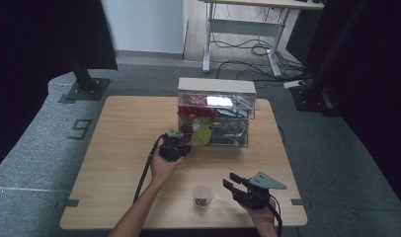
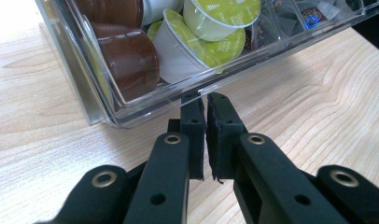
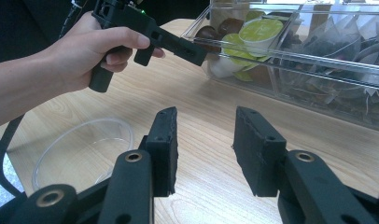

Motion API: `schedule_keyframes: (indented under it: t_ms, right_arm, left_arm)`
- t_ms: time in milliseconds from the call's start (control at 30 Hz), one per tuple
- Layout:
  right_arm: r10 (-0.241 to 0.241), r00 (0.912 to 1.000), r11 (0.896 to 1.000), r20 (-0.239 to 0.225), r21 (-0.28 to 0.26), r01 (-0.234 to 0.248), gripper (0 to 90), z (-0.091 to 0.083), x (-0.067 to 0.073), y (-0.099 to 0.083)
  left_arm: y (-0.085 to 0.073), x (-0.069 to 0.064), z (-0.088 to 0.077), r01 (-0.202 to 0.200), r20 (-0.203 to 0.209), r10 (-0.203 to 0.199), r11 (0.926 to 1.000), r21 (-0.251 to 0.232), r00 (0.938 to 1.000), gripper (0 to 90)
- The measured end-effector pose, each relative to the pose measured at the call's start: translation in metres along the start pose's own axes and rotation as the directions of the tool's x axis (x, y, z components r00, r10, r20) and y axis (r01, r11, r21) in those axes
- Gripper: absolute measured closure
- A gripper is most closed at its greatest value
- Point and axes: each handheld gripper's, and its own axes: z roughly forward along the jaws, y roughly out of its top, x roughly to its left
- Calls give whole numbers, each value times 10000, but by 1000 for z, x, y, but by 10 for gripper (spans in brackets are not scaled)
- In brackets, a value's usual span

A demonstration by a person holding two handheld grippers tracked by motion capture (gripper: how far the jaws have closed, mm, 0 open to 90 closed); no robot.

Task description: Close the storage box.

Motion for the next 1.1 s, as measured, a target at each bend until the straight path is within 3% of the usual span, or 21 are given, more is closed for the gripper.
schedule_keyframes:
  t_ms: [433, 533, 833, 967, 1100]
  right_arm:
    - [42, 10000, 10000, 42, -3, -42, 592, 0, -1, 0]
    - [14, 10000, 10000, 58, 14, -15, 592, -1, -1, 0]
    - [44, 9999, 10000, 135, -43, -43, 591, -1, -4, 0]
    - [29, 9997, 10000, 235, -36, -28, 576, -2, -4, -1]
    - [76, 9994, 9999, 329, -105, -73, 569, -2, -7, -2]
  left_arm:
    - [-2, -1, 4, 29, 60, -29, 9999, 101, 10000, 834]
    - [-4, -2, -1, 50, 327, -47, 9999, -92, 9995, 797]
    - [-20, -9, -18, -438, 554, 476, 9968, -675, 9973, 581]
    - [-26, -11, -25, -617, 601, 679, 9932, -984, 9959, 539]
    - [-30, -16, -32, -1057, 415, 1110, 9880, -1126, 9930, 512]
